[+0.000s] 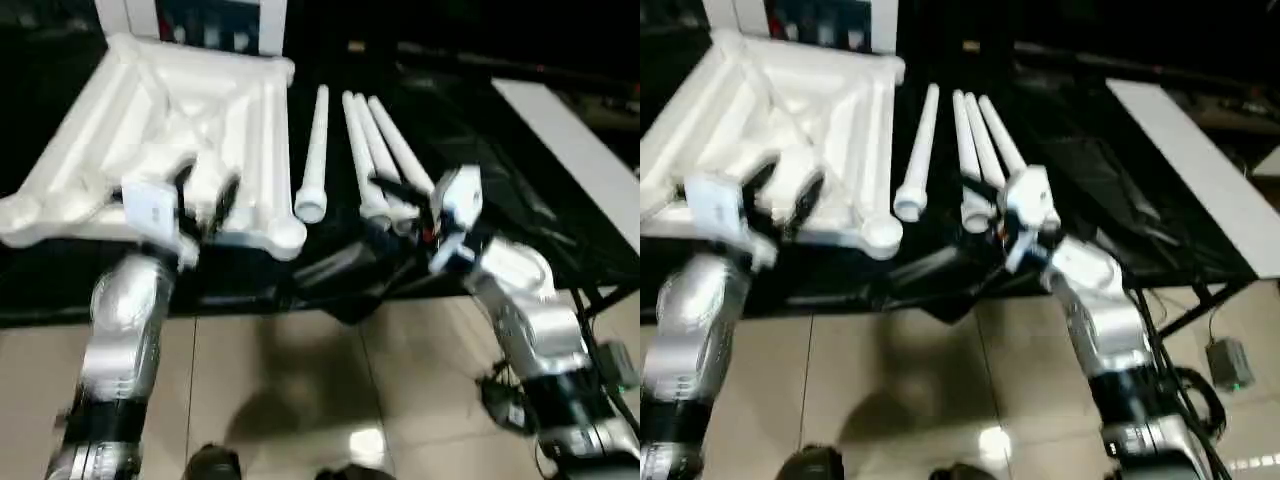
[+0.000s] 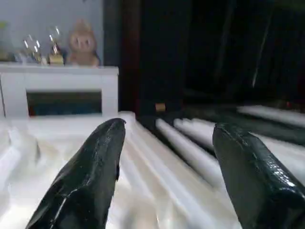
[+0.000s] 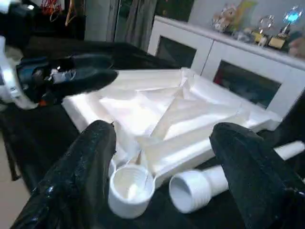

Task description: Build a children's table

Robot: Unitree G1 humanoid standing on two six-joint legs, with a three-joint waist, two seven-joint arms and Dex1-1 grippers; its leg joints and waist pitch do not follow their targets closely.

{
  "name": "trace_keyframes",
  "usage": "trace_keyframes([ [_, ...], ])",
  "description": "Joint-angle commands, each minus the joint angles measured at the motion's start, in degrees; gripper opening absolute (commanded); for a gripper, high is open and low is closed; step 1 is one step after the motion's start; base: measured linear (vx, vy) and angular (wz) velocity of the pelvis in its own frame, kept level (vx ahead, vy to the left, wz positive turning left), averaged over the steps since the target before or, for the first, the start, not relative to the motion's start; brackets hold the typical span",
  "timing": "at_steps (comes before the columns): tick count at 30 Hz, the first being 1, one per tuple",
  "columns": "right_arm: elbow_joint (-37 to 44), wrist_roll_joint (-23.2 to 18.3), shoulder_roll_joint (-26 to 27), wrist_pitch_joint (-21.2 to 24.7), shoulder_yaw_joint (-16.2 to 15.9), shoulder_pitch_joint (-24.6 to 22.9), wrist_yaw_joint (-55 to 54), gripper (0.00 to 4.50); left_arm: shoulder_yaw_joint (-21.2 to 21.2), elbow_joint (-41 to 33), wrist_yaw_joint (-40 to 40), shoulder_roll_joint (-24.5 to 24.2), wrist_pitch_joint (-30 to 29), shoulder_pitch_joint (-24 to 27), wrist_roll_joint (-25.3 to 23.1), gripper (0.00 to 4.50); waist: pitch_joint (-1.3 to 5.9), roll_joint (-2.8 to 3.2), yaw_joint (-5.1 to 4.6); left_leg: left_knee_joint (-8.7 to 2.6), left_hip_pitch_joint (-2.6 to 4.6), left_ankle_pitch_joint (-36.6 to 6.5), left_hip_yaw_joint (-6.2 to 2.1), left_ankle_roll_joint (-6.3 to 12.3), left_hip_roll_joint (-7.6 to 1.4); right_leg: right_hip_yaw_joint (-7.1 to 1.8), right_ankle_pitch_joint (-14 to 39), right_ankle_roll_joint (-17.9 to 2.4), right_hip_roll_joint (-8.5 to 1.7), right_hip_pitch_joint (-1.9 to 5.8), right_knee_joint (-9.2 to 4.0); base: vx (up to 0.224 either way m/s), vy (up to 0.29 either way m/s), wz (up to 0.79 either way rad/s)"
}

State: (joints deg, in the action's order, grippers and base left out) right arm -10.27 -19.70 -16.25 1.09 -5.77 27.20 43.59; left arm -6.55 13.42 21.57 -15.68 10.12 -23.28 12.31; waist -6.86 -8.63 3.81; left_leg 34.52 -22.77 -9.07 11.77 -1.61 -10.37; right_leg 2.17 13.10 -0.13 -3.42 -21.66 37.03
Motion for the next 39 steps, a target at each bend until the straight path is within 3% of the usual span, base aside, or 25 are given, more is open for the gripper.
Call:
trace_keyframes([
  [1,-2.98,0.36,-0.18,-0.91,1.96,0.21,-1.32,3.53,0.89,4.74,2.24,0.48,-0.62,-3.32,0.83,3.32,5.58,2.46,0.36,-4.29,2.78,-12.4,-1.95,-4.8,-3.5,-2.58,5.1,-10.23,-4.96,1.05,-4.37,0.0,0.0,0.0],
  [2,-4.59,1.31,0.12,-1.87,2.11,0.46,-2.43,3.53,1.17,7.73,3.41,0.33,-0.61,-5.59,0.46,3.32,5.72,2.38,0.53,-4.23,3.04,-13.06,-1.83,-5.16,-3.33,-2.58,5.14,-9.87,-4.85,0.73,-4.51,0.0,0.0,0.0],
  [3,-5.13,1.31,0.46,-1.9,2.27,0.51,-2.84,3.53,1.4,9.36,4.36,-0.03,-0.34,-6.56,0.13,3.32,5.88,2.95,0.79,-4.26,2.95,-13.18,-2.0,-5.44,-3.3,-2.57,4.76,-9.84,-4.97,0.94,-4.37,0.0,0.0,0.0],
  [4,-5.71,1.19,0.74,-1.95,2.43,0.47,-3.02,3.53,1.8,11.75,4.31,-0.54,0.07,-7.81,-1.15,3.32,6.09,2.6,0.98,-4.29,2.6,-12.75,-2.08,-5.32,-3.28,-2.57,3.73,-9.62,-5.0,1.25,-4.33,0.0,0.0,0.0],
  [6,-7.86,1.97,1.34,-3.24,2.72,0.54,-3.9,3.53,1.8,17.97,5.65,-1.51,-0.42,-10.85,-2.23,3.32,6.43,2.82,1.34,-4.15,2.61,-11.89,-1.98,-4.81,-3.17,-2.58,1.55,-9.74,-4.99,1.27,-4.14,0.0,0.0,0.0],
  [8,-11.64,2.95,1.92,-5.27,3.26,1.02,-5.03,3.53,1.42,28.66,3.85,-2.59,2.9,-16.33,-4.99,3.32,6.7,4.08,1.71,-3.97,2.74,-11.49,-2.01,-4.63,-3.0,-2.58,-0.71,-10.37,-5.03,1.22,-4.06,0.0,0.0,0.0],
  [10,-12.45,3.06,2.07,-5.62,3.38,1.15,-5.26,3.53,1.35,31.18,3.33,-2.88,4.0,-17.68,-5.65,3.32,6.92,3.66,1.92,-3.99,2.54,-11.27,-2.16,-4.24,-3.01,-2.47,-2.08,-10.73,-5.05,1.66,-3.92,0.0,0.0,0.0],
  [15,-13.47,2.63,2.31,-6.44,3.91,0.98,-4.85,3.53,2.56,39.23,4.72,-2.47,3.25,-24.78,-6.0,3.32,7.24,5.0,2.56,-3.73,2.53,-8.99,-2.14,-2.5,-3.19,-2.28,-7.8,-13.49,-5.24,1.81,-3.17,0.0,0.0,0.0],
  [18,-13.45,2.87,2.48,-6.75,3.87,0.63,-5.06,3.53,2.06,41.86,5.97,-1.58,1.27,-26.64,-4.83,3.32,7.15,4.92,3.03,-3.74,2.45,-9.95,-2.03,-1.67,-3.22,-2.2,-7.39,-14.85,-5.36,1.95,-3.25,0.0,0.0,0.0],
  [19,-13.7,3.16,2.76,-7.04,3.77,0.53,-5.38,3.53,2.18,43.74,8.01,-1.1,1.62,-27.32,-4.87,3.32,7.04,5.61,3.1,-3.79,2.36,-10.24,-2.15,-1.63,-3.21,-2.25,-6.84,-14.97,-5.54,1.94,-3.31,0.0,0.0,0.0],
  [20,-13.69,3.19,2.79,-7.02,3.74,0.52,-5.45,3.53,2.21,43.78,8.11,-1.03,1.61,-27.3,-4.9,3.32,7.02,5.47,2.96,-3.85,2.33,-11.23,-2.1,-1.56,-3.19,-2.28,-5.63,-14.77,-5.4,1.98,-3.63,0.0,0.0,0.0],
  [21,-13.48,3.59,3.1,-6.89,3.46,0.34,-6.13,3.53,2.42,44.22,9.09,-0.39,1.49,-27.08,-5.15,3.32,7.05,6.35,3.04,-3.86,2.36,-11.59,-2.26,-1.74,-3.18,-2.29,-5.33,-14.85,-5.48,1.99,-3.52,0.0,0.0,0.0],
  [22,-13.36,3.66,3.17,-6.73,3.41,0.29,-6.34,3.53,2.34,43.91,9.82,-0.17,0.84,-26.89,-4.73,3.32,7.05,5.79,2.93,-3.92,2.36,-12.28,-2.17,-1.7,-3.26,-2.3,-4.35,-14.89,-5.5,2.04,-3.76,0.0,0.0,0.0],
  [25,-12.36,4.55,3.86,-5.38,3.12,-0.15,-8.29,3.53,2.11,37.24,15.59,2.31,-1.96,-23.23,-0.21,3.32,7.09,6.13,3.22,-3.84,2.14,-11.66,-2.22,-1.24,-3.43,-2.26,-3.2,-16.36,-5.91,2.1,-3.77,0.0,0.0,0.0],
  [28,-9.76,4.64,4.46,-3.34,3.07,-0.99,-9.62,3.53,7.0,15.48,20.78,1.78,-9.12,-10.36,6.03,3.32,7.32,5.68,3.12,-3.96,1.86,-10.56,-2.18,-0.15,-4.15,-2.1,-5.32,-17.58,-5.95,2.32,-3.04,0.0,0.0,0.0],
  [29,-9.12,4.55,4.46,-2.9,3.08,-1.12,-9.71,3.53,8.72,10.03,21.02,0.61,-9.98,-6.29,5.83,3.32,7.2,5.08,2.6,-4.01,1.45,-9.56,-1.98,0.75,-3.74,-2.04,-4.76,-16.47,-5.33,2.32,-3.31,0.0,0.0,0.0],
  [30,-8.79,4.61,4.39,-2.61,3.0,-1.2,-9.73,3.53,10.02,5.84,21.16,-0.76,-10.59,-2.62,5.38,3.32,7.35,5.69,2.82,-3.9,1.8,-9.65,-2.09,0.66,-3.9,-2.06,-4.25,-16.18,-5.6,2.21,-3.16,0.0,0.0,0.0],
  [31,-8.84,4.74,4.3,-2.59,2.88,-1.14,-9.63,3.53,10.51,4.93,21.61,-1.56,-10.38,-1.43,4.95,3.32,7.05,5.27,2.56,-4.03,1.64,-9.79,-2.0,0.89,-3.88,-2.14,-1.69,-15.11,-5.53,2.03,-3.47,0.0,0.0,0.0],
  [32,-9.29,5.14,4.11,-2.75,2.49,-0.89,-9.22,3.53,11.18,4.21,22.22,-3.19,-8.64,0.63,3.0,3.32,6.7,4.27,2.39,-4.03,1.77,-10.69,-1.65,0.84,-3.71,-2.26,2.43,-13.83,-5.31,1.68,-4.1,0.0,0.0,0.0],
  [33,-9.68,5.39,4.01,-2.91,2.24,-0.72,-8.92,3.53,11.36,4.4,22.38,-3.98,-7.19,1.45,1.56,3.32,6.64,4.79,2.52,-4.07,1.95,-11.24,-1.71,0.66,-3.67,-2.37,4.55,-13.02,-5.33,1.51,-4.48,0.0,0.0,0.0],
  [35,-13.83,6.96,3.92,-4.62,1.14,1.26,-7.53,3.53,10.7,10.96,24.06,-6.16,-0.41,-0.91,-3.89,3.32,6.09,3.21,2.39,-4.48,2.26,-13.17,-1.55,-1.05,-3.69,-2.46,11.93,-9.66,-5.25,1.01,-5.4,0.0,0.0,0.0],
  [36,-15.09,7.38,4.01,-5.1,1.02,1.97,-7.32,3.53,10.47,13.12,25.05,-5.92,-0.22,-3.11,-4.08,3.32,5.93,3.6,2.46,-4.6,2.28,-13.62,-1.67,-1.49,-3.58,-2.49,13.52,-9.07,-5.29,0.83,-5.53,0.0,0.0,0.0],
  [37,-15.61,7.55,4.07,-5.3,0.99,2.33,-7.34,3.53,10.55,13.63,25.37,-5.75,-0.54,-3.91,-4.14,3.32,5.94,4.29,2.81,-4.65,3.35,-16.58,-1.61,-3.37,-3.8,-2.44,16.05,-8.89,-5.47,0.02,-5.83,0.0,0.0,0.0],
  [38,-17.63,8.03,4.57,-5.71,1.03,3.97,-7.47,3.53,11.32,13.54,26.77,-5.21,-3.04,-6.24,-4.27,3.32,5.78,1.87,2.6,-4.78,2.9,-17.12,-1.72,-4.02,-3.89,-2.15,17.46,-8.99,-5.53,0.24,-5.55,0.0,0.0,0.0],
  [39,-18.62,8.08,4.95,-5.61,1.15,5.02,-7.68,3.53,12.68,11.72,27.62,-5.29,-5.51,-6.44,-4.38,3.32,5.78,2.35,3.03,-4.85,3.03,-17.33,-1.86,-4.24,-3.96,-2.13,18.14,-9.01,-5.88,0.16,-5.57,0.0,0.0,0.0],
])
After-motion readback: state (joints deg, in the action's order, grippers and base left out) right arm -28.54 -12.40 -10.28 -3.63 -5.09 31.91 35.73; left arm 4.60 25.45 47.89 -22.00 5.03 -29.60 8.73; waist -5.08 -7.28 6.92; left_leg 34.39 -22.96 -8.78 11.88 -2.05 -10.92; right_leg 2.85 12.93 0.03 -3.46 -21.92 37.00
